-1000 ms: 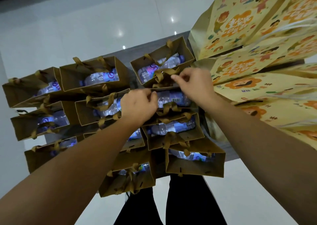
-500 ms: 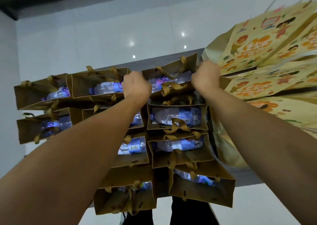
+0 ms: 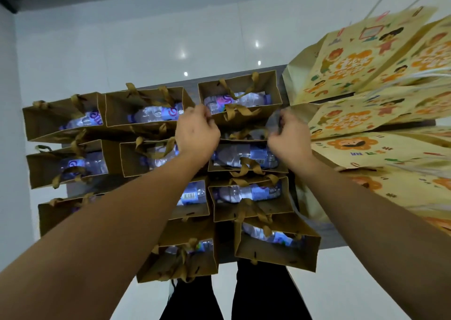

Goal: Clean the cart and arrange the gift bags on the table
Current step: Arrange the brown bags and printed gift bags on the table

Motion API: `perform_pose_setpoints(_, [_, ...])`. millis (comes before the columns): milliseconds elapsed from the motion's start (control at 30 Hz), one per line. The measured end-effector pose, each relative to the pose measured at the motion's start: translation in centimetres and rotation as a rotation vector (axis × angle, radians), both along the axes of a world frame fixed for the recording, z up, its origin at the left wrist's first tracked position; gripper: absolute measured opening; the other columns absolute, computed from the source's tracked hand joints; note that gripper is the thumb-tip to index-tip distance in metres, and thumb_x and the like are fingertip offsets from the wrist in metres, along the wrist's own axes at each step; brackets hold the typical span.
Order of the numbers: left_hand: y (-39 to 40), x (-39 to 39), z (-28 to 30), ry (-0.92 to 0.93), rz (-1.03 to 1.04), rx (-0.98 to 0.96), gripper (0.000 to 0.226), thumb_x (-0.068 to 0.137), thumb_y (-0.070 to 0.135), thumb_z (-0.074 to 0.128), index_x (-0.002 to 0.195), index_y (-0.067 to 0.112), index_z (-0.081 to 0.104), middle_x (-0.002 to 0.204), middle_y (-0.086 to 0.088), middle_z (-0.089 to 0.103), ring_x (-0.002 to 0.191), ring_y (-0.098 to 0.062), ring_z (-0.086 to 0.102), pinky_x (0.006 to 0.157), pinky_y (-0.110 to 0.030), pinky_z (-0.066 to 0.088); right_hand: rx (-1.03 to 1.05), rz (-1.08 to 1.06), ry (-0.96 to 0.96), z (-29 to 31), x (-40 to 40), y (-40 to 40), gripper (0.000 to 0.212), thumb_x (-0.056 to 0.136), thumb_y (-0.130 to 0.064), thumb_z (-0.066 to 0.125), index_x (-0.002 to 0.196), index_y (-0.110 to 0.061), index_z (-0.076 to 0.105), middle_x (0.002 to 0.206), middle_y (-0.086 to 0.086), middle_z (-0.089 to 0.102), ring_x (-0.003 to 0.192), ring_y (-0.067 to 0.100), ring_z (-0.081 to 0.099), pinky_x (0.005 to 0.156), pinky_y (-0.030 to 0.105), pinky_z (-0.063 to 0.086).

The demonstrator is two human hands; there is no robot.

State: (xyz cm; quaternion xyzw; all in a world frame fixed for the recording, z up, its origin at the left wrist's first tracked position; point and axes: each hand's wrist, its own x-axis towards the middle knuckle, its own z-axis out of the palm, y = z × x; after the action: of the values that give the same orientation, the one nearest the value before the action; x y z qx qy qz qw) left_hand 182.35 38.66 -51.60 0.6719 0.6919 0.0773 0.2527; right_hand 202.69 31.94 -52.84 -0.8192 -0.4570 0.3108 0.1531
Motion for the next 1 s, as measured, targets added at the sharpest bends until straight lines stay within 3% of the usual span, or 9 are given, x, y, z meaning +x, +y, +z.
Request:
perform_pose_setpoints(100, [-2.5,-0.7,-0.1,0.105,-0.180,0.010,0.024,0.095,0.021,0.056,0.115,0.013,0.067,0.106,-0.010,0.064,0.101,-0.029,0.055,0.074,-0.037,0.045,-0.190,-0.057,0.010,-0.2,-0.1,-1.7,0.050,0.079,-0.017,0.068,0.127,-0.011,0.056,0.103,0.008,0.064,0.098,0.027,0.061,0.074,0.029,0.042])
perform_pose_setpoints(200, [-3.2,-1.1,-0.7,0.234,-0.226,-0.068,0.021,0.098,0.024,0.055,0.112,0.015,0.069,0.096,-0.011,0.068,0.100,-0.032,0.055,0.071,-0.038,0.041,-0.370,-0.148,-0.069,-0.6,0.0,-2.1,0.026,0.084,-0.012,0.067,0.109,-0.004,0.062,0.103,0.013,0.065,0.091,0.029,0.058,0.071,0.033,0.044])
perform_pose_setpoints(267, [-3.0,-1.2,-1.1,0.267,-0.219,-0.103,0.022,0.096,0.019,0.056,0.113,0.018,0.071,0.095,-0.013,0.070,0.099,-0.035,0.058,0.070,-0.038,0.041,-0.332,-0.133,-0.131,-0.8,0.2,-1.8,0.012,0.089,-0.009,0.062,0.098,-0.002,0.067,0.098,0.015,0.066,0.083,0.027,0.056,0.070,0.033,0.044])
perform_pose_setpoints(400, [-2.8,-1.3,-1.6,0.251,-0.183,-0.086,0.020,0.096,0.012,0.055,0.105,0.012,0.072,0.089,-0.015,0.069,0.089,-0.034,0.061,0.064,-0.036,0.039,-0.182,-0.111,-0.184,-1.2,0.5,-0.4,0.014,0.093,-0.008,0.057,0.091,-0.003,0.070,0.090,0.013,0.068,0.084,0.028,0.062,0.072,0.035,0.049])
perform_pose_setpoints(600, [-2.4,-0.9,-0.7,0.236,-0.141,-0.081,0.018,0.097,0.020,0.057,0.110,0.014,0.069,0.095,-0.011,0.069,0.090,-0.033,0.063,0.065,-0.035,0.044,-0.025,-0.109,-0.192,-0.5,-0.1,-1.8,0.028,0.098,-0.022,0.058,0.124,-0.012,0.063,0.104,0.010,0.069,0.100,0.027,0.063,0.078,0.030,0.043])
perform_pose_setpoints(733, [-4.2,-1.1,1.1,0.128,-0.234,-0.003,0.011,0.094,0.025,0.062,0.100,0.016,0.058,0.093,-0.004,0.055,0.085,-0.025,0.056,0.064,-0.034,0.036,0.070,0.090,-0.153,2.0,-1.0,-6.2,0.015,0.096,-0.026,0.060,0.108,-0.018,0.064,0.100,-0.002,0.058,0.095,0.018,0.057,0.079,0.031,0.046])
perform_pose_setpoints(833, [-6.8,-1.3,2.0,0.084,-0.356,-0.058,0.014,0.096,0.032,0.061,0.095,0.018,0.063,0.089,0.001,0.055,0.083,-0.020,0.056,0.064,-0.031,0.037,-0.076,0.147,-0.121,2.4,-1.1,-9.8,0.024,0.094,-0.032,0.064,0.113,-0.018,0.058,0.105,0.000,0.054,0.098,0.017,0.054,0.079,0.029,0.041])
perform_pose_setpoints(933, [-10.4,-2.1,2.5,0.021,-0.462,-0.024,0.017,0.097,0.032,0.062,0.093,0.017,0.068,0.086,0.000,0.060,0.081,-0.018,0.058,0.065,-0.029,0.040,-0.328,0.062,0.024,1.7,-1.3,-12.2,0.046,0.093,-0.032,0.068,0.133,-0.019,0.048,0.117,0.004,0.057,0.108,0.023,0.057,0.086,0.036,0.049])
perform_pose_setpoints(1000, [-12.8,-2.8,2.5,-0.011,-0.528,0.058,0.018,0.095,0.031,0.064,0.090,0.016,0.070,0.082,-0.001,0.064,0.081,-0.019,0.057,0.069,-0.029,0.040,-0.418,0.028,0.028,1.0,-1.2,-12.9,0.034,0.098,-0.026,0.061,0.129,-0.016,0.053,0.110,0.007,0.061,0.105,0.029,0.061,0.086,0.040,0.052])
